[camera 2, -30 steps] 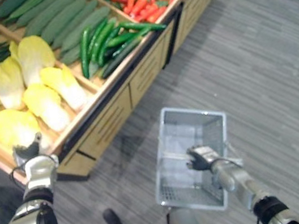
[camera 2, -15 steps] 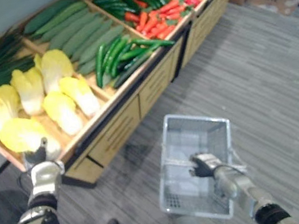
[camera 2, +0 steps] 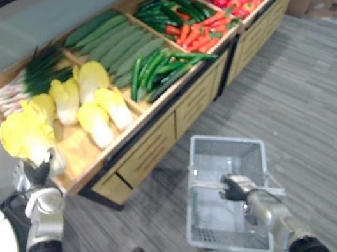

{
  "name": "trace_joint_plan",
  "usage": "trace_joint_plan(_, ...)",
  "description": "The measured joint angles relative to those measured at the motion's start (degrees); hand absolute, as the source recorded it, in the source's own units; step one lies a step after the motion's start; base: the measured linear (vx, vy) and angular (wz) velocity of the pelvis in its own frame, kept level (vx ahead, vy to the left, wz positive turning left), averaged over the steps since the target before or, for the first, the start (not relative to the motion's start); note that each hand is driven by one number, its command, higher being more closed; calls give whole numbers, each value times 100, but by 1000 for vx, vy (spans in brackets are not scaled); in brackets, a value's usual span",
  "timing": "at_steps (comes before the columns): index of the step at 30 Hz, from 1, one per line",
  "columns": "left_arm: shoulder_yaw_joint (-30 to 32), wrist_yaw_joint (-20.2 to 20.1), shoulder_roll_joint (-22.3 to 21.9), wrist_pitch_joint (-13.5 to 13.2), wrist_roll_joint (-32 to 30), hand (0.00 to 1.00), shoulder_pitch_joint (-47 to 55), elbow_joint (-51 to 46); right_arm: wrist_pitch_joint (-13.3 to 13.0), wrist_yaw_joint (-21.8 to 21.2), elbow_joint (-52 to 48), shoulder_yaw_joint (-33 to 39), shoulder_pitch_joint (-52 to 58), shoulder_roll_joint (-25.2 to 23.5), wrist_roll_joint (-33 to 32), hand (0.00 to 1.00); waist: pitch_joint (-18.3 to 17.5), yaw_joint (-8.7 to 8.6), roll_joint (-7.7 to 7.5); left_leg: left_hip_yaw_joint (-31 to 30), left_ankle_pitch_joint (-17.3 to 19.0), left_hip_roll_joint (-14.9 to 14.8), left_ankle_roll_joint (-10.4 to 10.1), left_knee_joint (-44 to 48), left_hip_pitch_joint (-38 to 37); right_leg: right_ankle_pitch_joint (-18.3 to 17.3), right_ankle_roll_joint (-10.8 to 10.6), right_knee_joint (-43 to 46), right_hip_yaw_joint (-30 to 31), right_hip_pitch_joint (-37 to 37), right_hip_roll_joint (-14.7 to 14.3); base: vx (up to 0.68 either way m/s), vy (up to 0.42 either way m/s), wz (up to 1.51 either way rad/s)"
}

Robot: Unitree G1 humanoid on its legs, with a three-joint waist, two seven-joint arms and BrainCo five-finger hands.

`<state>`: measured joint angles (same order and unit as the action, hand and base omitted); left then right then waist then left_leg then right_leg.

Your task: Pick vegetable in the basket

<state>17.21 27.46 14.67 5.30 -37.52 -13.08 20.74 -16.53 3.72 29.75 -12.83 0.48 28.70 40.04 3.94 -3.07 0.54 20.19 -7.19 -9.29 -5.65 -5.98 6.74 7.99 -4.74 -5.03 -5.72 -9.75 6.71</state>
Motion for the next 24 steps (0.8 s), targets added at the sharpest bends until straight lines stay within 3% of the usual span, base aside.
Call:
trace_joint_plan(10,-10,-281,29,101,-868,100,171,-1477,18,-197,2,467,94,-4,-15,100,-184,25,39,-13,9,-14,-12,0,1,30,-36,-11,-19,8,3,20,-1,0)
trace_joint_plan(13,-218,-335,182,72,-875,100,261,-1803,87,-293,68,537,65,27,-34,100,-219,26,31,-12,7,-13,-9,0,-4,41,-30,-12,-17,13,3,0,0,0)
trace_joint_plan(21,-1460,-787,404,-908,-753,100,855,-2863,381,-429,806,572,-576,332,-456,100,-274,78,49,157,19,13,-21,0,-159,56,-77,-84,170,94,18,-6,2,-10)
trace_joint_plan(24,-1938,-974,478,-1280,-247,100,1020,-3081,447,-432,997,517,-994,531,-738,100,-289,153,73,464,77,19,-58,0,-339,90,-128,-69,486,68,1,-6,7,-55)
